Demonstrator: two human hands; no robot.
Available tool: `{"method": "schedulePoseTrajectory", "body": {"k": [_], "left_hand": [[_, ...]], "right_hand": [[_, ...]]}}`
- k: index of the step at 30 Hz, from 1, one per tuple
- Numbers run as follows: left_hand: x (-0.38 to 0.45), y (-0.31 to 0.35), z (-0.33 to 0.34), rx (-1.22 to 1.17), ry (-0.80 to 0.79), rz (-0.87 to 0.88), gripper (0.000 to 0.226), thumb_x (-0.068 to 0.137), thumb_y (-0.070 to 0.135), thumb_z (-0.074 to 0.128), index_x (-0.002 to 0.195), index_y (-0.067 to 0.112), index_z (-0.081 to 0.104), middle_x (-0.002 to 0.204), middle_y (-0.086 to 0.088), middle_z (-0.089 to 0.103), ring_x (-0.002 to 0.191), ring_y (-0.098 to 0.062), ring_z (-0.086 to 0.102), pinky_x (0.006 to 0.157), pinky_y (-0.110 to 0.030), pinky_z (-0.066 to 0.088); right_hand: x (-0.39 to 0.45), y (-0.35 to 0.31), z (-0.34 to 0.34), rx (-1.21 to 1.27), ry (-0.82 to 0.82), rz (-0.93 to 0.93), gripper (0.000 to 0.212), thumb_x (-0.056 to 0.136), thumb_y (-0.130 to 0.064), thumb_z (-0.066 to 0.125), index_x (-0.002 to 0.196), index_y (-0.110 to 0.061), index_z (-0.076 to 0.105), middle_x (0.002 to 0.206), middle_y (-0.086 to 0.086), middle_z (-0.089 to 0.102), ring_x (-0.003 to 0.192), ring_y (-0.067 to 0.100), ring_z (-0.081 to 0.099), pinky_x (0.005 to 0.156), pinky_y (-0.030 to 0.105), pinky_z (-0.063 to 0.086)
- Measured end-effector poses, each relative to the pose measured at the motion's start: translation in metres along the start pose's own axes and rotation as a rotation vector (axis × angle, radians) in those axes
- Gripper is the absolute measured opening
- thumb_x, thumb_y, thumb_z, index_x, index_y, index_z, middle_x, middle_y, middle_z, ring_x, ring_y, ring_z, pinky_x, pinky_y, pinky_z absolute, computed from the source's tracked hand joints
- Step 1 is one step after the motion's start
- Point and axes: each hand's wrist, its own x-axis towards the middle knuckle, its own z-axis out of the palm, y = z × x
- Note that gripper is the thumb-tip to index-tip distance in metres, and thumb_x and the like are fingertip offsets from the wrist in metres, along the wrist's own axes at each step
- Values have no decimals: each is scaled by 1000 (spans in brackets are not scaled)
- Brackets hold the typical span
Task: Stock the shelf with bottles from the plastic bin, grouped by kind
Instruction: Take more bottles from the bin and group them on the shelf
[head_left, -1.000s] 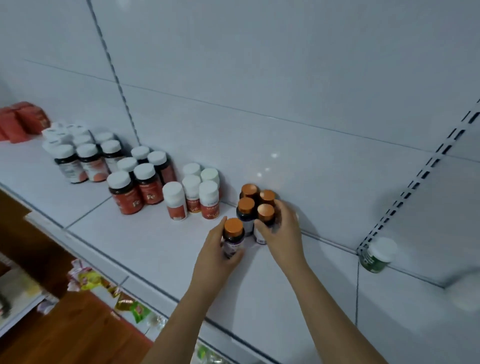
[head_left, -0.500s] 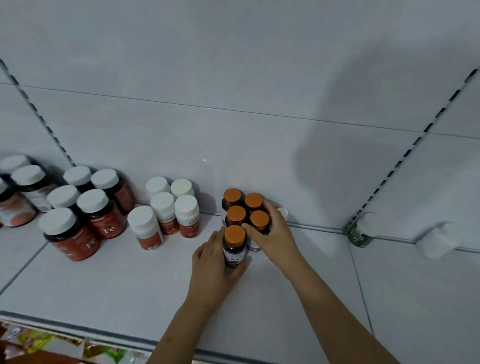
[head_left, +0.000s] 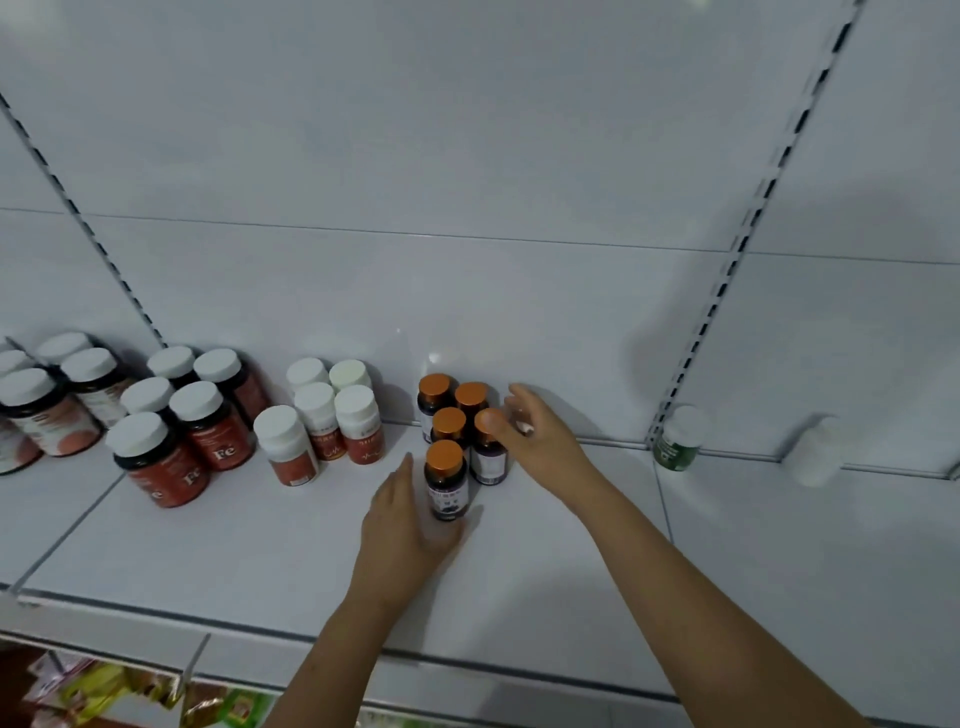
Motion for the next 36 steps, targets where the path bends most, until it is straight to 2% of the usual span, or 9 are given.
{"method": "schedulePoseTrajectory", "body": {"k": [4,7,11,15,18,23,26,31,36], "left_hand": [[-40,34,-5,90,301,110,90,75,37,81,149,16,35,148,-11,36,138,-30,32,112,-47,35],[-71,86,9,83,369,251,76,80,37,74,145,16,42,143,-10,39,132,-29,38,107,-47,40],[-117,161,56,32,197,427,65,86,50,51,142,17,44,140,0,46,131,-19,42,109,-39,38],[-173,230,119,-36,19,554,65,87,52,50,143,21,44,141,6,48,132,-12,42,109,-33,37],[-223,280,169,-75,-124,660,67,87,56,49,144,23,43,143,8,46,133,-9,40,109,-31,36],[-298,362,238,-78,-339,832,62,90,51,58,145,28,40,143,13,42,133,-4,37,109,-20,28],[-330,395,272,-62,-450,923,62,92,53,56,146,31,37,143,16,40,132,-4,36,112,-24,33],[-365,451,325,-42,-582,1044,65,91,48,61,147,24,38,146,8,42,133,-8,38,108,-21,29],[-384,498,392,-41,-742,1127,69,92,57,53,149,25,33,149,7,39,135,-10,37,108,-24,32]], "right_hand": [[-36,-10,-30,-68,118,-134,66,93,-52,57,149,-24,36,146,-9,45,133,6,42,106,25,35],[-81,-14,-70,-155,197,-236,66,94,-54,53,150,-24,35,148,-11,41,134,2,37,108,22,30],[-154,-9,-145,-235,322,-309,63,95,-55,48,150,-27,34,149,-14,40,136,0,35,109,22,29],[-246,12,-228,-293,433,-288,60,97,-53,48,150,-29,33,149,-16,39,136,-2,34,105,15,27],[-320,37,-291,-379,538,-233,60,98,-51,48,150,-27,33,150,-14,39,137,0,34,109,18,27],[-442,89,-389,-481,738,-67,69,93,-63,39,151,-24,32,152,-7,38,138,7,34,114,29,30],[-502,116,-431,-508,826,47,70,94,-62,41,151,-23,32,152,-3,38,139,11,34,115,35,30],[-580,153,-484,-566,915,219,72,95,-62,41,153,-21,28,156,2,34,143,17,30,114,28,25],[-632,190,-533,-658,987,366,70,98,-57,42,155,-20,26,155,2,34,142,16,30,109,24,22]]}}
